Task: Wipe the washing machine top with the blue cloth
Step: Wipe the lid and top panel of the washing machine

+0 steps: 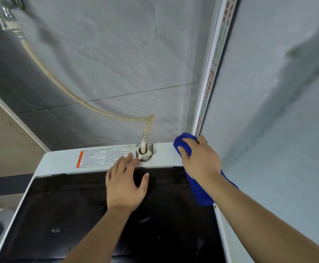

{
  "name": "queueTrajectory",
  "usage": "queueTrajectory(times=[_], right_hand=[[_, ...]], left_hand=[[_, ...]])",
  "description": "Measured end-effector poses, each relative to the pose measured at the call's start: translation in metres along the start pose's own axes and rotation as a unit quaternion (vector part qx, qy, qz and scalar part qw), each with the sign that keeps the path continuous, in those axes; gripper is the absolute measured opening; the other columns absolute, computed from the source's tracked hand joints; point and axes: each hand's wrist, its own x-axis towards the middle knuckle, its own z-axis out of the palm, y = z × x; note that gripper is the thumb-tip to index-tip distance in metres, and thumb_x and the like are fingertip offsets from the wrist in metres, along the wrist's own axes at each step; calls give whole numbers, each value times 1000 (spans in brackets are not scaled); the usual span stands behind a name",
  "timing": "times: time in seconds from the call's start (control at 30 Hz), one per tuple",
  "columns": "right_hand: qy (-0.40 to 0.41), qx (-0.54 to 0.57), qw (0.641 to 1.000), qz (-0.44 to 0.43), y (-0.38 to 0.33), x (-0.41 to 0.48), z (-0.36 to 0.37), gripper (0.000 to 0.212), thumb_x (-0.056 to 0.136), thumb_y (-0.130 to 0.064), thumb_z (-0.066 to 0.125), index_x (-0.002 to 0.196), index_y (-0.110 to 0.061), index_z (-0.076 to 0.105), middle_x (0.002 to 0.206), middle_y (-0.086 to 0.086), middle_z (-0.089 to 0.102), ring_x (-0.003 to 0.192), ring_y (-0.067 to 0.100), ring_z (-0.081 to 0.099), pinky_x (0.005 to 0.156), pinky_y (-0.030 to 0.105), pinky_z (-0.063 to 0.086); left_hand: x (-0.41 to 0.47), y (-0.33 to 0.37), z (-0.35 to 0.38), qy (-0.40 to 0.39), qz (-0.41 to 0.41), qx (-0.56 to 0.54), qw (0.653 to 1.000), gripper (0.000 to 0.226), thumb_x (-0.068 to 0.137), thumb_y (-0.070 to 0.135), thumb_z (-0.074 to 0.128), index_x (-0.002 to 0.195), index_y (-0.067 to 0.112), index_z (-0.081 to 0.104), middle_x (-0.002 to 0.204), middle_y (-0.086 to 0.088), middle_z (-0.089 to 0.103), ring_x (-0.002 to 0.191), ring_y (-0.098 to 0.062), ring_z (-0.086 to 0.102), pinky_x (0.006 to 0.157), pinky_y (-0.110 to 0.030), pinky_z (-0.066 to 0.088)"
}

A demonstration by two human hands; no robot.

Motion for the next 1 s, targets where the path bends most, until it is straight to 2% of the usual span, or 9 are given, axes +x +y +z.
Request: queueTrajectory(times=[0.2,0.37,0.53,0.63,0.73,0.8,0.9,1.0], right_hand=[[-12,-17,998,-56,-9,-43,8,43,96,-46,32,137,-34,36,135,-1,38,103,17,55,73,27,51],[6,4,1000,21,-26,-21,3,42,96,-42,36,136,-29,41,134,4,42,104,24,55,75,33,47],[-41,16,998,-37,-39,-57,-4,43,96,-47,35,137,-35,39,131,-2,41,103,18,54,79,29,46],[3,16,997,-72,-64,-70,-11,44,95,-48,36,136,-35,40,121,-3,44,96,15,54,72,23,41],[28,43,991,-123,-115,-60,-8,43,94,-48,39,135,-35,42,116,-3,45,96,17,54,73,27,45],[4,27,990,-141,-150,-46,6,43,94,-48,39,135,-35,42,117,-2,44,98,20,54,75,32,47],[-35,-26,993,-108,-182,-26,43,43,95,-46,36,134,-29,42,124,5,43,100,26,54,74,35,47],[-22,-40,997,-62,-193,-9,61,44,95,-46,34,134,-26,42,124,8,43,96,30,56,70,37,48]], left_hand=[[1,3,-1,-8,-4,-18,1000,55,82,54,44,131,29,48,147,5,37,138,-18,23,111,-40,16],[-1,3,-7,-40,1,-31,999,53,87,49,48,135,28,43,150,3,31,140,-17,17,114,-39,14],[7,-12,-27,-90,59,-62,992,50,91,43,47,137,25,41,142,2,42,134,-17,31,110,-41,25],[4,-40,-47,-90,74,-56,992,51,91,45,45,139,28,38,144,4,39,135,-16,29,109,-47,25],[3,-84,-68,-65,62,-50,995,49,92,44,45,138,27,41,145,3,40,135,-17,30,109,-49,25],[5,-115,-81,-47,45,-43,997,48,91,43,47,136,26,44,144,3,40,134,-18,31,109,-50,25],[6,-163,-92,-26,3,-38,999,48,91,42,46,134,23,46,145,0,40,135,-21,31,108,-51,26],[7,-204,-90,-38,-43,-22,998,50,93,42,42,139,23,39,151,-1,30,139,-23,23,109,-51,25]])
